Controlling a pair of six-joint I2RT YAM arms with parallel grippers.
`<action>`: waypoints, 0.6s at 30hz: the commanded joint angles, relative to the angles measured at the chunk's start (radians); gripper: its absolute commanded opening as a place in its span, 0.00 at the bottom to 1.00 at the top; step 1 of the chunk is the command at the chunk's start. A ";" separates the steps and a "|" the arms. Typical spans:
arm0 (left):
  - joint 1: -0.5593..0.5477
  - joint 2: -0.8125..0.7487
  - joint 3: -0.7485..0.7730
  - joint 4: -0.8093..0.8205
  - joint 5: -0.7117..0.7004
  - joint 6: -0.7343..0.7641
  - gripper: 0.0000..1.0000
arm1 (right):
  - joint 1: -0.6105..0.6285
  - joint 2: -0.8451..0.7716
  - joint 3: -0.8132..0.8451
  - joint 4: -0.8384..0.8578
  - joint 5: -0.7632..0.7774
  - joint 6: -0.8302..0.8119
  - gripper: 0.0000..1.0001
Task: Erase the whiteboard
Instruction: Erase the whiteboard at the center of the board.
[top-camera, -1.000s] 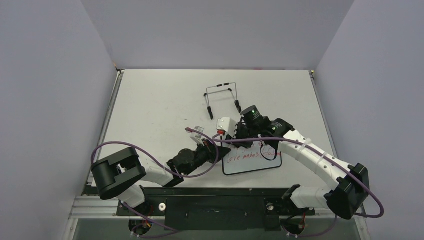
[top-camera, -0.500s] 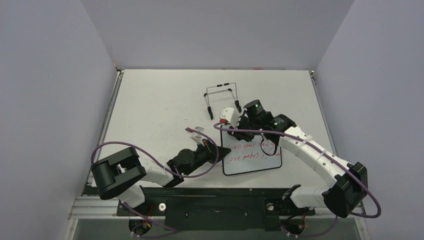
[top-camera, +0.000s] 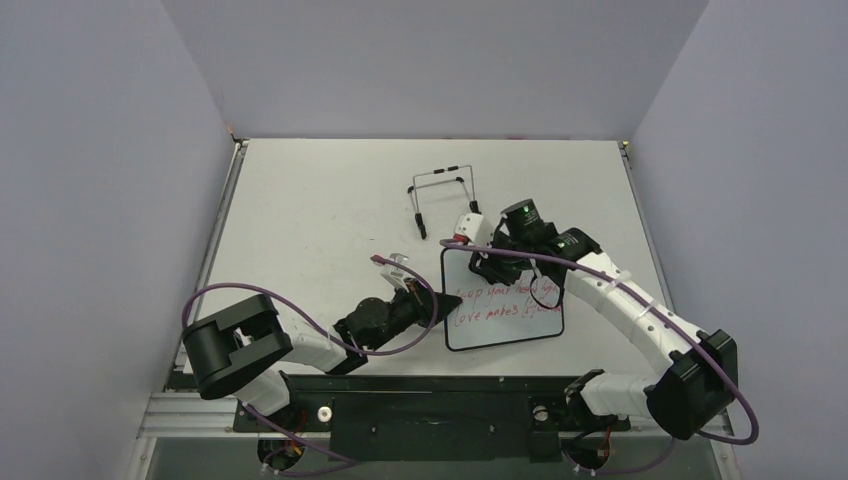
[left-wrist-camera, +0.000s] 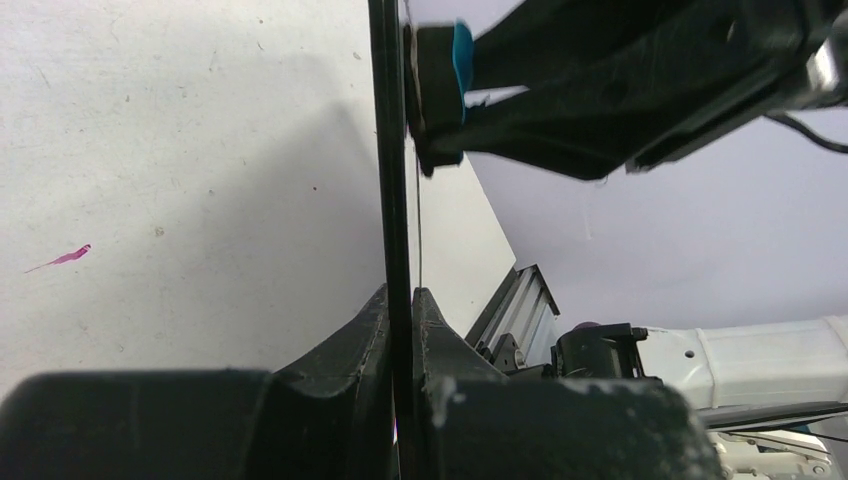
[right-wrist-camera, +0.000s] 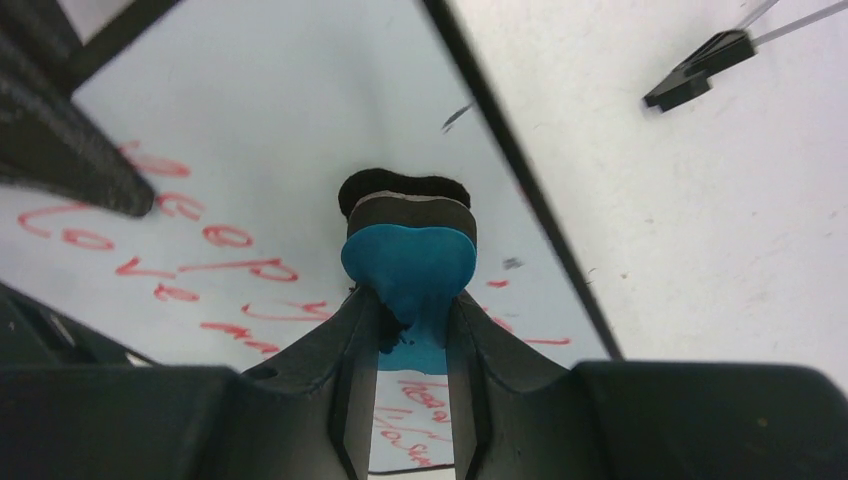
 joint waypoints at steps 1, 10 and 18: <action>-0.007 -0.027 0.028 0.131 0.055 0.021 0.00 | 0.039 0.091 0.132 0.077 0.056 0.055 0.00; -0.007 -0.027 0.025 0.138 0.056 0.022 0.00 | 0.071 -0.015 -0.044 0.046 0.013 -0.011 0.00; -0.007 -0.022 0.032 0.139 0.071 0.027 0.00 | -0.017 0.046 0.077 0.099 0.067 0.071 0.00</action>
